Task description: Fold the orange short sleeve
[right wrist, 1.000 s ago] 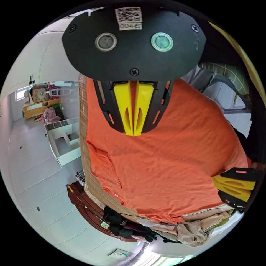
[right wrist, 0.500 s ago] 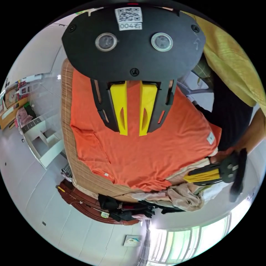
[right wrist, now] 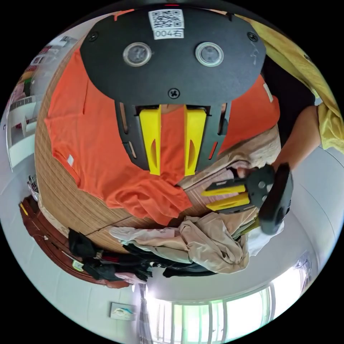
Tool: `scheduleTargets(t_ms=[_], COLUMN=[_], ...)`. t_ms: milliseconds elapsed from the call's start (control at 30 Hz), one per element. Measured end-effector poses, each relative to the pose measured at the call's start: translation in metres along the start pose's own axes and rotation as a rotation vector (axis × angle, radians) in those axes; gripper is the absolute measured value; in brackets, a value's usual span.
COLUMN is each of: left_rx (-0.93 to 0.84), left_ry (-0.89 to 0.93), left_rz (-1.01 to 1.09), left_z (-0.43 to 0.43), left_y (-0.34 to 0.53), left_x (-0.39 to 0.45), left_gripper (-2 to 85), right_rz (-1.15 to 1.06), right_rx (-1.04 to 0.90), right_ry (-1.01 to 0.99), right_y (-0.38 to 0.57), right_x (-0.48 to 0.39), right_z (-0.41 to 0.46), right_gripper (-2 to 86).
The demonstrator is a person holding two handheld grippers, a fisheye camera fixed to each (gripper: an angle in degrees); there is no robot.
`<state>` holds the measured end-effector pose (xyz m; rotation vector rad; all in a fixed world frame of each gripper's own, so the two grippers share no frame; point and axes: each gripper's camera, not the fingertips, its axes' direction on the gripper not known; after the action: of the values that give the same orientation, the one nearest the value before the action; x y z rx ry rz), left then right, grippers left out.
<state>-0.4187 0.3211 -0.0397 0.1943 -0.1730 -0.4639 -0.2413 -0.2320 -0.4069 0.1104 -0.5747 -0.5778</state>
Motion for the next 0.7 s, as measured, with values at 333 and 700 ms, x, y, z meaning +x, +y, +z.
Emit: scheduleTargets(t_ms=[333, 700], left_rx=[0.04, 0.049], left_ry=[0.2, 0.206], left_rz=[-0.09, -0.063], left_z=[0.014, 0.017], left_y=[0.024, 0.038], left_x=[-0.054, -0.046], left_gripper=[8.2, 8.0], right_rz=[-0.158, -0.211], right_rx=[-0.199, -0.09], right_ry=[-0.069, -0.181], right_y=[-0.122, -0.12], right_x=[0.016, 0.018], right_z=[0.074, 0.002], right_gripper=[8.6, -0.1])
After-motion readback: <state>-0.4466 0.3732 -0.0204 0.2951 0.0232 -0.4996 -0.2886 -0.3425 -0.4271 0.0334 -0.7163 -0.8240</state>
